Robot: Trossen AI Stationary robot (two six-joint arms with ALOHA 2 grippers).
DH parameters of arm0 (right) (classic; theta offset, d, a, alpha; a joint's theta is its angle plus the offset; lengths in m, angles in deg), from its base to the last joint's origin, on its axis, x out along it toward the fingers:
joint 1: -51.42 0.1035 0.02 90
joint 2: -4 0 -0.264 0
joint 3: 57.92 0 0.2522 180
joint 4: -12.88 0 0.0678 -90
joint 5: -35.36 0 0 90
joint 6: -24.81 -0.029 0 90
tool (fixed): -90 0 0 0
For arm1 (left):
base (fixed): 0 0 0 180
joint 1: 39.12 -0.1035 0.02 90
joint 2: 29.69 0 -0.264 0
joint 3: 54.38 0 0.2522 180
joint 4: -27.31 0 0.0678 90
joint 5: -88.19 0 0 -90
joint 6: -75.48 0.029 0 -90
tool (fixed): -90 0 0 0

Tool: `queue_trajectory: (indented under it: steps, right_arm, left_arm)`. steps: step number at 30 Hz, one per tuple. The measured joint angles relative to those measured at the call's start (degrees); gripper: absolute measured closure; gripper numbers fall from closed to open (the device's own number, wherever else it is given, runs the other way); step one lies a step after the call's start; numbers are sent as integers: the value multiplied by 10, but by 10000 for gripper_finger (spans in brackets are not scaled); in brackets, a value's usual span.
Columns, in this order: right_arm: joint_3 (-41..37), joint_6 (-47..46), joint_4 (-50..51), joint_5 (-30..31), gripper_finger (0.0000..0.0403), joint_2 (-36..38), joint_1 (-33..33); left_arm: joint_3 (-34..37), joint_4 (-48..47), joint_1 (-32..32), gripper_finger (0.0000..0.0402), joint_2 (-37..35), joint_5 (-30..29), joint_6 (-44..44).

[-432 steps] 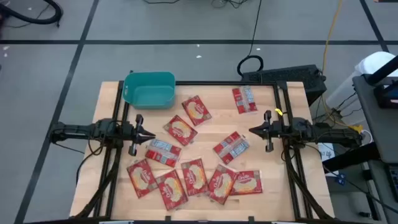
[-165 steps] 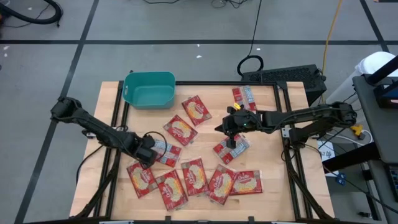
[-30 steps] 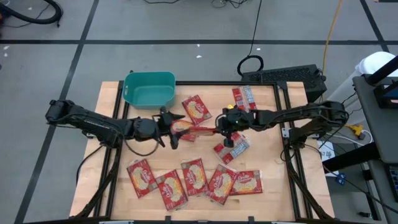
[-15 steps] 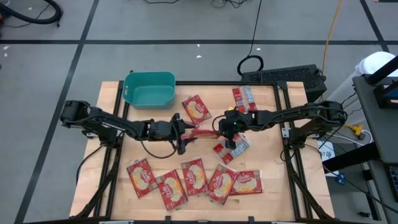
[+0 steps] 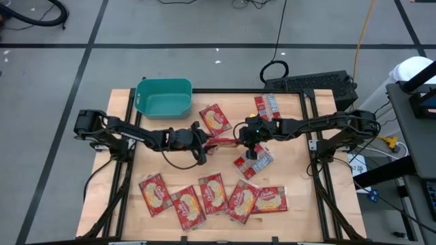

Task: Sort popcorn bags into baskets
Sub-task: Put the red popcorn bag into the green bin

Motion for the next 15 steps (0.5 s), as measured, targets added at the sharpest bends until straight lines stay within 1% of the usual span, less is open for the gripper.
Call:
queue_trajectory:
  steps: [2,7,9,11,13,15]
  right_arm:
    - [0,0,0,-1,387,0,0]
    - [0,-1,-1,-1,387,0,0]
    - [0,-5,-6,0,385,0,1]
    - [1,-11,-9,19,377,5,1]
    - [1,-9,-14,44,360,11,1]
    - [0,0,-14,67,337,17,1]
  left_arm:
    - [0,1,-3,286,-1,17,3]
    - [0,-8,-4,377,-2,20,11]
    - [0,-25,-4,385,-19,23,11]
    - [0,-38,-4,377,-41,23,8]
    - [0,-75,-4,371,-75,22,8]
    - [1,-110,-7,375,-117,21,8]
